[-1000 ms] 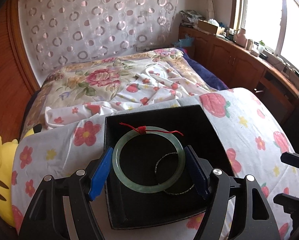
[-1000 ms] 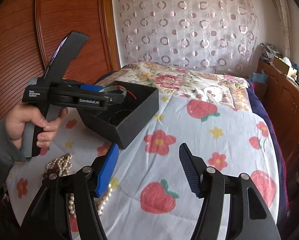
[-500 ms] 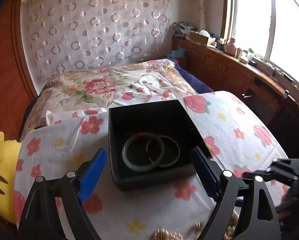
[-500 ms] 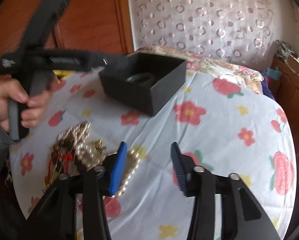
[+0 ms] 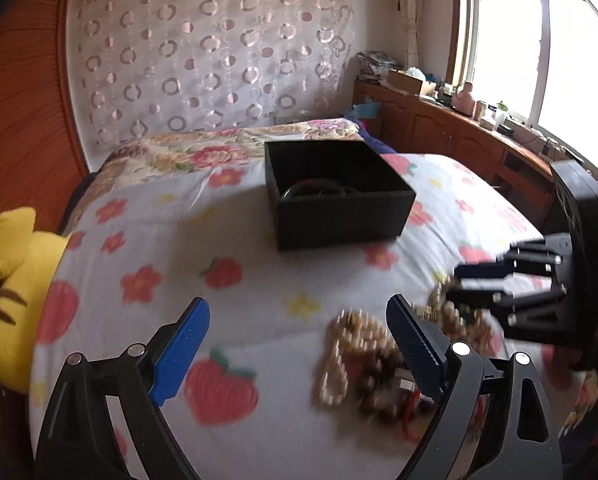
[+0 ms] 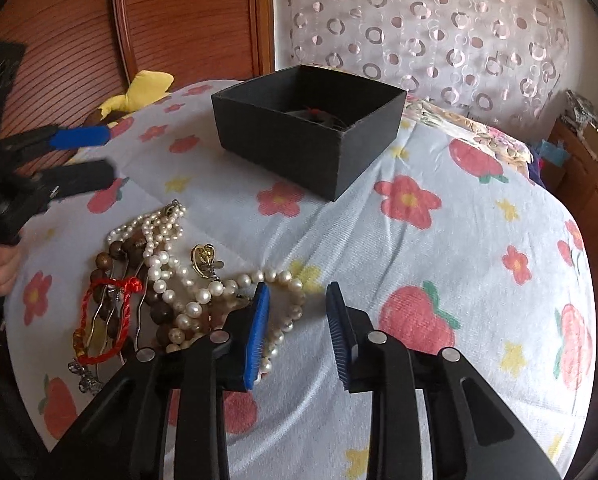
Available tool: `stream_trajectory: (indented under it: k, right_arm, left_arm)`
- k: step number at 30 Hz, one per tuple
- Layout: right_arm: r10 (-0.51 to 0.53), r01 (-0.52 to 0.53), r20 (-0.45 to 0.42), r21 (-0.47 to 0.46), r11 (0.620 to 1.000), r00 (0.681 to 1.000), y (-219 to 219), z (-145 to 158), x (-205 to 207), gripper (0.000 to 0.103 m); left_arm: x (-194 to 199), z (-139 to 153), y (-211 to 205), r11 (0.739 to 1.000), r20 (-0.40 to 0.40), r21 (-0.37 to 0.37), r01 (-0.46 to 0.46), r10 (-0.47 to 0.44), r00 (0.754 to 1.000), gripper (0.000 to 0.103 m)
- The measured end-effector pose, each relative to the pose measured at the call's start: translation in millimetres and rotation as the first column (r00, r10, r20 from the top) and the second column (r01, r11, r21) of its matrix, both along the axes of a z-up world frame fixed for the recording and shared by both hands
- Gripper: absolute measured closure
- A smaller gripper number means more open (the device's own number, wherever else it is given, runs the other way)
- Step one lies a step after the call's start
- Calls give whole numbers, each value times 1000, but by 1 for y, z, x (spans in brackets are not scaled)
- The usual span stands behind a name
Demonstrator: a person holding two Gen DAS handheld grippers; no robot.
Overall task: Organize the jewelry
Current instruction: 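Grasp the white pearl necklace with the right gripper and lift it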
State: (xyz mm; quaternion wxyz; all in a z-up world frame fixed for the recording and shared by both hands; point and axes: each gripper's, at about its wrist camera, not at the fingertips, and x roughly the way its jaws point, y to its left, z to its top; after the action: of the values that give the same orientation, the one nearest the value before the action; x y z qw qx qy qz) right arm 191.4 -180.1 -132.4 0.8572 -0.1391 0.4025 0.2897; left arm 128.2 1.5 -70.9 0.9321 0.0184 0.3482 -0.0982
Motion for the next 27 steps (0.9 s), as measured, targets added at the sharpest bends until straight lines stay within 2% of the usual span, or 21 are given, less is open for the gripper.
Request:
stream_trajectory:
  k: [6, 9, 14, 19, 23, 27]
  right_arm:
    - [0, 0, 2, -3, 1000, 1000, -2, 1, 0, 71]
    - [8, -8, -1, 2, 1000, 1000, -1, 2, -1, 95]
    - [6, -6, 12, 12, 1000, 1000, -3, 7, -3, 95]
    - [-13, 4, 116, 75, 997, 993, -12, 42, -21, 95]
    - [-20, -8, 220, 123, 992, 975, -21, 81, -38, 95]
    - [-38, -7, 285, 156, 988, 958, -30, 114, -44, 95]
  left_arm:
    - [-26, -2, 13, 1000, 7, -17, -9, 9, 1000, 17]
    - [-36, -3, 19, 999, 5, -36, -14, 15, 1000, 17]
    - [-44, -4, 24, 999, 1, -44, -21, 21, 1000, 17]
    - [-46, -10, 23, 999, -12, -48, -15, 14, 1000, 17]
    - [-46, -16, 20, 999, -29, -49, -12, 11, 1000, 17]
    - [-45, -20, 18, 999, -46, -46, -9, 7, 999, 17]
